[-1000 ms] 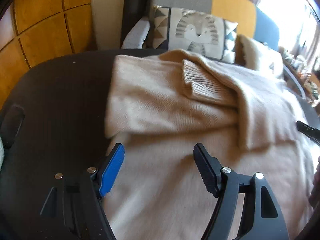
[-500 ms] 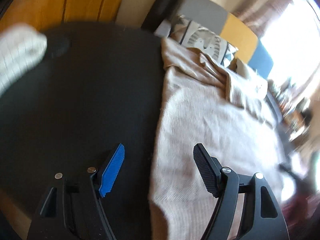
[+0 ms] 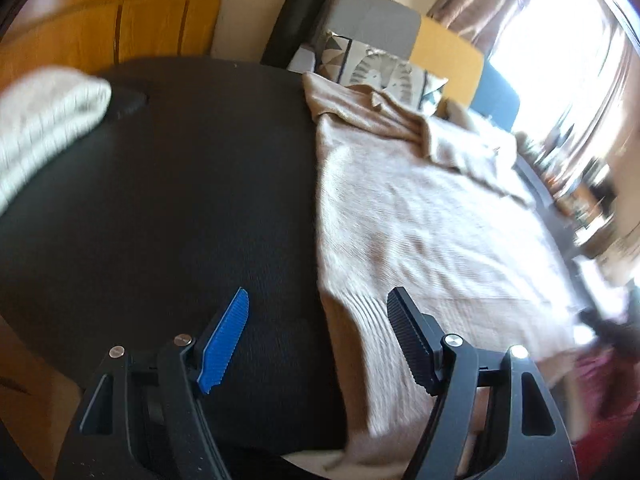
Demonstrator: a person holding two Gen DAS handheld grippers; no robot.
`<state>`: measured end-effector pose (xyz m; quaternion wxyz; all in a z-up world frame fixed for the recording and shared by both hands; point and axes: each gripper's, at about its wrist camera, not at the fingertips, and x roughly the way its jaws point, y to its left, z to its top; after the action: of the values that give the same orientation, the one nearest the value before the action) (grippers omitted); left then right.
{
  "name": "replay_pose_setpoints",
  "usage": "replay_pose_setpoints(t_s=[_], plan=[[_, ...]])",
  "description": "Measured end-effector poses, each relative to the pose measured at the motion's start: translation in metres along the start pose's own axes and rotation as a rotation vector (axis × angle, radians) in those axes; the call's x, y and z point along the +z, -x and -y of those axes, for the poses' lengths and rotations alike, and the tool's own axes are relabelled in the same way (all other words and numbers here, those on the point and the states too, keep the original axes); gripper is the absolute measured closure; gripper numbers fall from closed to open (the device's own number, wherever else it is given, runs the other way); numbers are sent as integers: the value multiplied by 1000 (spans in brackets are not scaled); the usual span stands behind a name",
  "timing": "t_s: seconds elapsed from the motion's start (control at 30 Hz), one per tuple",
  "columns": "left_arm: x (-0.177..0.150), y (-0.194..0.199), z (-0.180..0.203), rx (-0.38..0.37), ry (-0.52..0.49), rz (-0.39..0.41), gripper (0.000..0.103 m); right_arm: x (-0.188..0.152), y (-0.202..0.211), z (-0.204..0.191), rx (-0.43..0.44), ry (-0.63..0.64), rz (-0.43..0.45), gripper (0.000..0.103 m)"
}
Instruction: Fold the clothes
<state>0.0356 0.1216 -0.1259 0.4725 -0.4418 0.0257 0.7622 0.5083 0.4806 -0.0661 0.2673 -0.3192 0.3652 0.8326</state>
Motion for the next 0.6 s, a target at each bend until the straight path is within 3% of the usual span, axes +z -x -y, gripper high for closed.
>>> replay_pose_setpoints(t_s=[0.4, 0.6], plan=[[-23, 15, -23, -323, 166, -96, 28, -19, -21, 9, 371, -197, -54, 71], [-36, 9, -23, -423, 211, -199, 28, -23, -33, -4, 431, -171, -99, 71]])
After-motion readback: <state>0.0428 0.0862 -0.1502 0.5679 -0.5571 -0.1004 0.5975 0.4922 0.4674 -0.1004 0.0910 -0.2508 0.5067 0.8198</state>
